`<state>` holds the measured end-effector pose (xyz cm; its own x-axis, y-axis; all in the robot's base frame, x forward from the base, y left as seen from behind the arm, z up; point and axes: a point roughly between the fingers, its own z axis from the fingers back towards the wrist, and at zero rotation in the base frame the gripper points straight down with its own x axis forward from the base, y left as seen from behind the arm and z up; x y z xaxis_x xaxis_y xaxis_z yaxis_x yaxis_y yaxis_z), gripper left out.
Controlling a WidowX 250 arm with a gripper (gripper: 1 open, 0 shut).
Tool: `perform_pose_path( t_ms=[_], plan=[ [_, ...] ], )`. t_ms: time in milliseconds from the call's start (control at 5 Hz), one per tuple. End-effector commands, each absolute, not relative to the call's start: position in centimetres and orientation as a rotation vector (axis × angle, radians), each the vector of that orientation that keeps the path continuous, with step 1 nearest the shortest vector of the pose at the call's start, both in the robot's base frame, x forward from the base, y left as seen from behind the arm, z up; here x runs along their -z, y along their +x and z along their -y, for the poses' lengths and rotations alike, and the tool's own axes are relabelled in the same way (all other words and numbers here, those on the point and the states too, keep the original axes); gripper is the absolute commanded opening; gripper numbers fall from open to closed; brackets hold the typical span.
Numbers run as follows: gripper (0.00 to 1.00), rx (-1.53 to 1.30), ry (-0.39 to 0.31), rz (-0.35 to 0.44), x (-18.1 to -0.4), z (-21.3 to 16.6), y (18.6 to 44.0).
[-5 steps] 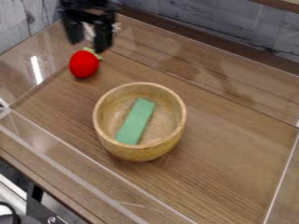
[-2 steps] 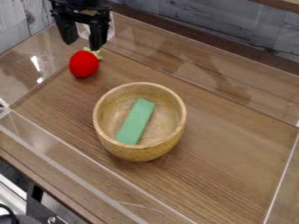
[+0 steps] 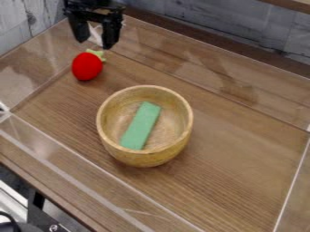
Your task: Move the red fruit to the right side of the table
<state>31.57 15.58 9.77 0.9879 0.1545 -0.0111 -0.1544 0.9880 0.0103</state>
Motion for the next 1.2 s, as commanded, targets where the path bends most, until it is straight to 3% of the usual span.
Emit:
perform_pose_path(
  t_ms=[0, 400, 800, 1000],
  plan=[
    [1.00, -0.170, 0.036, 0.045, -11.9, -16.0, 33.5],
    [1.00, -0.091, 0.036, 0.044, -9.1, -17.7, 32.3],
    [1.00, -0.069, 0.036, 0.063, -10.8, -20.1, 32.4],
    [1.00, -0.140, 0.038, 0.058, -9.6, -20.2, 32.4]
  ],
)
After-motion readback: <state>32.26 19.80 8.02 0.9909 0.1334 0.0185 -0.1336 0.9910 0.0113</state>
